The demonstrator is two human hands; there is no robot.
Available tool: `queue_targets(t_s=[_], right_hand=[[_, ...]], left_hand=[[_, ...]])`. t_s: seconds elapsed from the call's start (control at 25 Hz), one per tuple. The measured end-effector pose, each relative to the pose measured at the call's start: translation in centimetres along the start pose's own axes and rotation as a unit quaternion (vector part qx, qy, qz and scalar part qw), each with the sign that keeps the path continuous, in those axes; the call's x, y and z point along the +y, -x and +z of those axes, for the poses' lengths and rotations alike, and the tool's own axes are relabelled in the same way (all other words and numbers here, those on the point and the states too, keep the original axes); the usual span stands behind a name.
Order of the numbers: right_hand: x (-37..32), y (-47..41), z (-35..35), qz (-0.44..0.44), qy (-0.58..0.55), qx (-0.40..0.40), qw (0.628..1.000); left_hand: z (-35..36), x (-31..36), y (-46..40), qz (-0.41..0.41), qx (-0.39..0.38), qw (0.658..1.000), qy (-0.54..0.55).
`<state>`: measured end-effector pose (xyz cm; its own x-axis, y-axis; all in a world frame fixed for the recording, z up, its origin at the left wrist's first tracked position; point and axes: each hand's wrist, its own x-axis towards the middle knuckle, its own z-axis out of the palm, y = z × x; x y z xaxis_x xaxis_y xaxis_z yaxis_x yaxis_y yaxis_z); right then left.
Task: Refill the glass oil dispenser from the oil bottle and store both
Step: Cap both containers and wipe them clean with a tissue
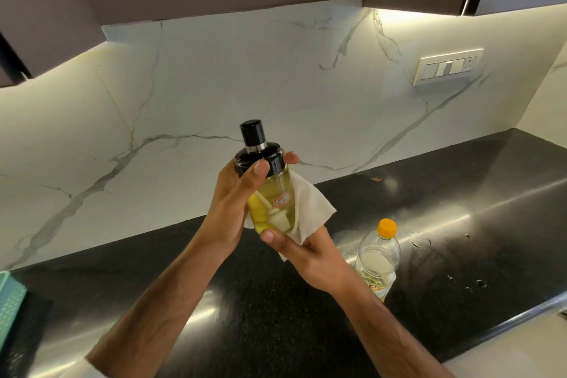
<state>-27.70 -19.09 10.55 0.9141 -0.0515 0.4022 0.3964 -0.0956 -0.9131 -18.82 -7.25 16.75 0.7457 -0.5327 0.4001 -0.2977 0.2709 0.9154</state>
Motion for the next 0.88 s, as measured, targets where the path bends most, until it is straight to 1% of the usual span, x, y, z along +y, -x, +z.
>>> queue_targets(t_s=[0.08, 0.16, 0.2, 0.28, 0.4, 0.44, 0.48, 0.52, 0.6, 0.68, 0.76, 0.8, 0.88], right_hand=[[0.6, 0.5, 1.1, 0.009, 0.043, 0.017, 0.999], [1.2, 1.0, 2.5, 0.021, 0.085, 0.055, 0.995], [1.3, 1.3, 2.9, 0.011, 0.104, 0.070, 0.992], [0.8, 1.3, 3.1, -0.023, 0.127, 0.071, 0.989], [-1.4, -0.2, 2.7, -0.035, 0.171, 0.045, 0.984], [-2.0, -0.8, 2.5, -0.057, 0.197, 0.048, 0.978], [-2.6, -1.3, 2.4, -0.097, 0.229, 0.056, 0.967], [-3.0, -1.5, 2.5, -0.139, 0.263, 0.063, 0.953], [-2.8, -1.0, 2.7, -0.180, 0.341, 0.051, 0.921], [-0.9, 0.6, 3.0, -0.179, 0.429, 0.025, 0.885], [1.1, 2.3, 3.3, -0.153, 0.481, 0.004, 0.864], [1.6, 2.7, 3.4, -0.142, 0.486, 0.002, 0.863], [1.6, 2.5, 3.4, -0.137, 0.454, 0.020, 0.880]], left_hand=[[0.3, -0.2, 0.0, 0.011, 0.037, 0.999, 0.003], [0.4, -0.5, 0.1, 0.011, 0.070, 0.997, 0.018], [0.5, -0.5, 0.2, 0.009, 0.080, 0.997, 0.019], [0.5, -0.6, 0.4, 0.014, 0.081, 0.997, 0.004], [0.8, -0.9, 0.6, 0.018, 0.055, 0.998, 0.008], [0.9, -0.9, 0.6, 0.020, 0.054, 0.998, 0.010], [1.0, -0.8, 0.6, 0.019, 0.058, 0.998, 0.012], [0.9, -0.7, 0.6, 0.021, 0.064, 0.998, 0.013], [0.7, -0.5, 0.6, 0.024, 0.074, 0.997, 0.018], [0.3, -0.1, 0.6, 0.028, 0.099, 0.995, 0.014], [-0.2, 0.1, 0.3, 0.038, 0.111, 0.993, -0.004], [-0.3, 0.2, 0.2, 0.043, 0.114, 0.992, -0.013], [-0.4, 0.4, -0.1, 0.045, 0.117, 0.992, -0.023]])
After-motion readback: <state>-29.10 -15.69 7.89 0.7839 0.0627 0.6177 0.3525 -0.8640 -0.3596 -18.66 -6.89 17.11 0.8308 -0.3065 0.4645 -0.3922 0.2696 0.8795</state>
